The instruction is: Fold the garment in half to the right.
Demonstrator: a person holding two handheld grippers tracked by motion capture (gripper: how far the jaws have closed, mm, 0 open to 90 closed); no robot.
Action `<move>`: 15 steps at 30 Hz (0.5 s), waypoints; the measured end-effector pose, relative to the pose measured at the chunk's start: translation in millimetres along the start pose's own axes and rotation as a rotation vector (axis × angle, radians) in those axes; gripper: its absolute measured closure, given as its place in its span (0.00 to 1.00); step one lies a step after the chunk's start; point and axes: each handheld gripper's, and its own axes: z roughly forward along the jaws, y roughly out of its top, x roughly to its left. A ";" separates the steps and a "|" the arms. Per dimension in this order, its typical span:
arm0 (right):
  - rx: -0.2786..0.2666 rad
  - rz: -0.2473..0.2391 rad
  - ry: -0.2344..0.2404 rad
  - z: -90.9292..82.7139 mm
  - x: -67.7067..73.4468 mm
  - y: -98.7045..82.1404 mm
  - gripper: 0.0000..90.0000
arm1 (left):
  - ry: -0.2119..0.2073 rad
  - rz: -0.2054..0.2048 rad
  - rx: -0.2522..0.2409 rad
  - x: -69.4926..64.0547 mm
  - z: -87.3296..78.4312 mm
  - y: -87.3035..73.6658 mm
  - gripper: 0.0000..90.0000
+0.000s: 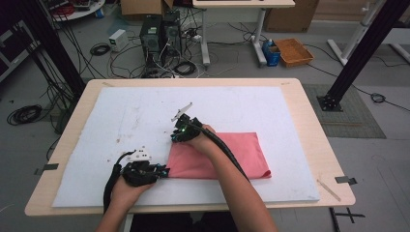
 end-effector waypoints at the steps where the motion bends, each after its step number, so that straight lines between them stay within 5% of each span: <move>1: 0.002 -0.005 -0.005 0.4 1.3 0.7 0.91 | -0.003 0.004 -0.002 0.2 -1.2 0.0 0.89; 6: -0.008 -0.025 -0.008 -0.4 5.9 6.0 0.97 | -0.023 -0.002 -0.019 0.0 -5.7 1.4 0.89; 15: -0.147 -0.037 0.012 -25.6 14.0 19.1 0.97 | -0.093 0.007 -0.098 -9.3 -21.4 16.5 0.89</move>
